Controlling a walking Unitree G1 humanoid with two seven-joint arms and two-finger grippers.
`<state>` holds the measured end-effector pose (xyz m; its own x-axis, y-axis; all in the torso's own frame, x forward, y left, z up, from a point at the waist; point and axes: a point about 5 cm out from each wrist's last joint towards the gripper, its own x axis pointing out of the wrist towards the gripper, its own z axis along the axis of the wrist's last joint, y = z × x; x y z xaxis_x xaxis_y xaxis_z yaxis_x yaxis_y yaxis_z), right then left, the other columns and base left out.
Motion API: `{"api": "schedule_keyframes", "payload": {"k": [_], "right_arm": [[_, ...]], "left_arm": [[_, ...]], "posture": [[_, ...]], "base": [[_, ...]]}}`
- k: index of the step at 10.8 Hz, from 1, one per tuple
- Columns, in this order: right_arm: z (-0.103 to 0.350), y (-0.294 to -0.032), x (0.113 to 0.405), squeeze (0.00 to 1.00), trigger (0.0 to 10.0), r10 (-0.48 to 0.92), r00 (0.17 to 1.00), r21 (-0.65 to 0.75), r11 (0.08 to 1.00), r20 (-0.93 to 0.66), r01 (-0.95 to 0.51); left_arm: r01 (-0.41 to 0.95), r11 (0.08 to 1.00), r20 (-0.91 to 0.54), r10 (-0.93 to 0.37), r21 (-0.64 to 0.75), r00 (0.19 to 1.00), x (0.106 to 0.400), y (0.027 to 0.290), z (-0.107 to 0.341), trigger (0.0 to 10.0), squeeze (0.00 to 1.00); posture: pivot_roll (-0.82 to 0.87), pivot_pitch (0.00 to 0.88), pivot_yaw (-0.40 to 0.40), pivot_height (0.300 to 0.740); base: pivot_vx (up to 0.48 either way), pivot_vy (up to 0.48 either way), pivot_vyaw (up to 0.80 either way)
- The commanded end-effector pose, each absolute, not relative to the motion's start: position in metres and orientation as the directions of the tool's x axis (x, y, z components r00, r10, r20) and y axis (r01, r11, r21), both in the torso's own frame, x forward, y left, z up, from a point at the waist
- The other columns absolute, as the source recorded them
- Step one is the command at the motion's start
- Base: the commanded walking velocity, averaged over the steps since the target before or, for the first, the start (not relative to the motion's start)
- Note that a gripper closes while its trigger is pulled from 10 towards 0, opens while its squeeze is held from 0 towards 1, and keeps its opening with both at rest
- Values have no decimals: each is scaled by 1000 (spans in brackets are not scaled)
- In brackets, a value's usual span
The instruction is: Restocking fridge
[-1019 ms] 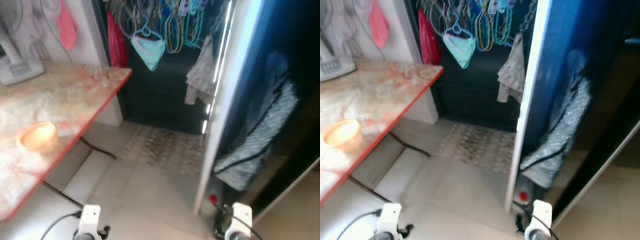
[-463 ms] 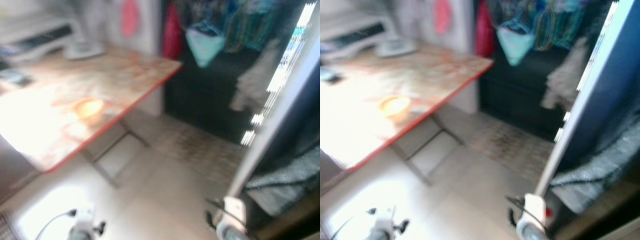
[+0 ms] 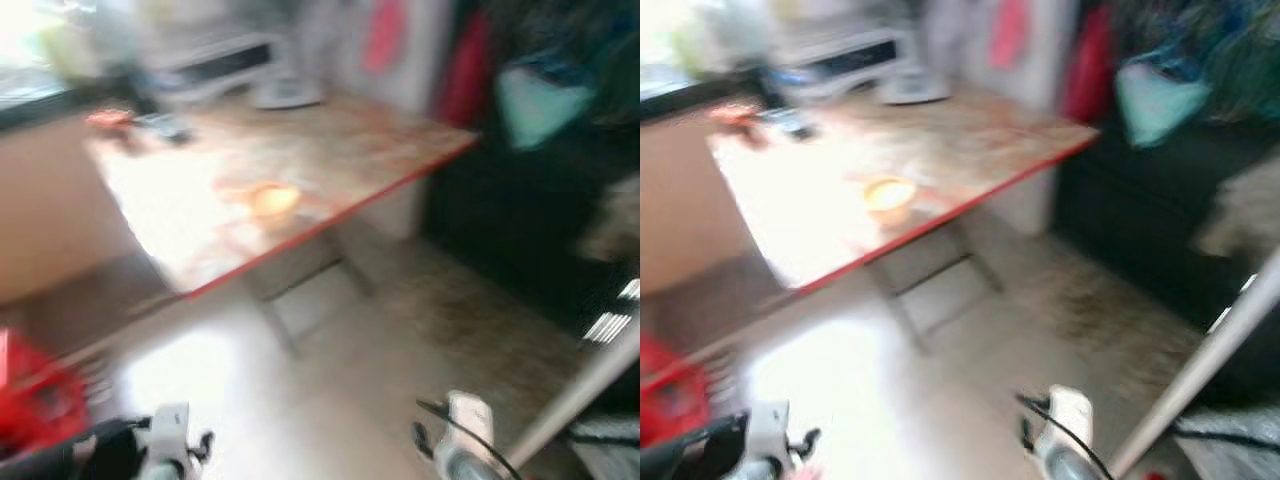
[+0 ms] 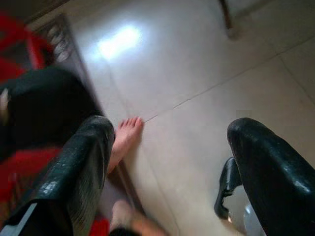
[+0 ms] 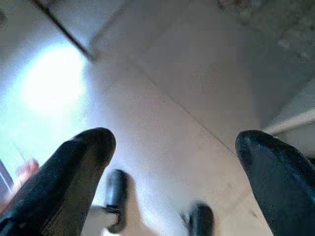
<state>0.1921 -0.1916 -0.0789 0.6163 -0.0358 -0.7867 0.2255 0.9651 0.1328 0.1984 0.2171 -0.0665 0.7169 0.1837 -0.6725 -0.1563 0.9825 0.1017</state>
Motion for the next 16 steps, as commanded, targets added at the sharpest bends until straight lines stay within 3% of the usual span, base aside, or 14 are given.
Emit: {"api": "schedule_keyframes", "payload": {"k": [1,2,3,4,5,6,8,9,10,15,16], "right_arm": [[-76,-186,199,0,10000,-18,630,152,965,-776,215],[-76,-186,199,0,10000,-14,629,150,967,-778,207],[-76,-186,199,0,10000,-13,630,151,967,-776,207],[-76,-187,199,0,10000,-13,629,151,967,-777,206],[-76,-187,199,0,10000,-11,629,151,967,-778,204],[-76,-187,199,0,10000,-10,628,151,968,-778,202],[-76,-187,199,0,10000,-1,628,154,969,-779,193],[-76,-187,199,0,10000,1,628,156,969,-778,191],[-76,-186,199,0,10000,3,632,164,967,-775,197],[-76,-185,199,0,10000,13,639,164,971,-769,177],[-76,-185,199,0,10000,16,640,150,976,-769,156]], "left_arm": [[-200,972,-615,235,126,753,202,224,-60,10000,0],[-207,969,-576,247,136,780,204,224,-57,10000,0],[-198,972,-389,231,125,892,259,226,-15,10000,0],[-204,956,-168,242,213,956,290,224,23,10000,0],[-202,979,-43,202,8,978,310,216,50,10000,0],[-194,981,59,193,13,979,316,214,66,10000,0],[-101,970,265,40,221,963,336,195,110,10000,0],[-65,965,308,-16,254,951,339,186,119,10000,0],[-44,981,309,-17,188,951,345,178,125,10000,0],[-113,993,274,97,44,957,349,204,129,10000,0],[-96,992,285,70,78,956,350,205,134,10000,0]], "posture": [[135,2,42,740],[135,5,39,740],[135,7,40,740],[135,8,39,740],[134,9,40,740],[136,7,42,740],[136,6,41,740],[137,4,43,740],[135,0,46,740],[129,0,50,740],[132,0,48,740]], "base": [[0,0,0],[0,0,0],[0,0,0],[0,0,0],[0,0,0],[0,0,0],[0,0,0],[0,0,0],[0,0,0],[108,0,0],[319,0,800]]}}
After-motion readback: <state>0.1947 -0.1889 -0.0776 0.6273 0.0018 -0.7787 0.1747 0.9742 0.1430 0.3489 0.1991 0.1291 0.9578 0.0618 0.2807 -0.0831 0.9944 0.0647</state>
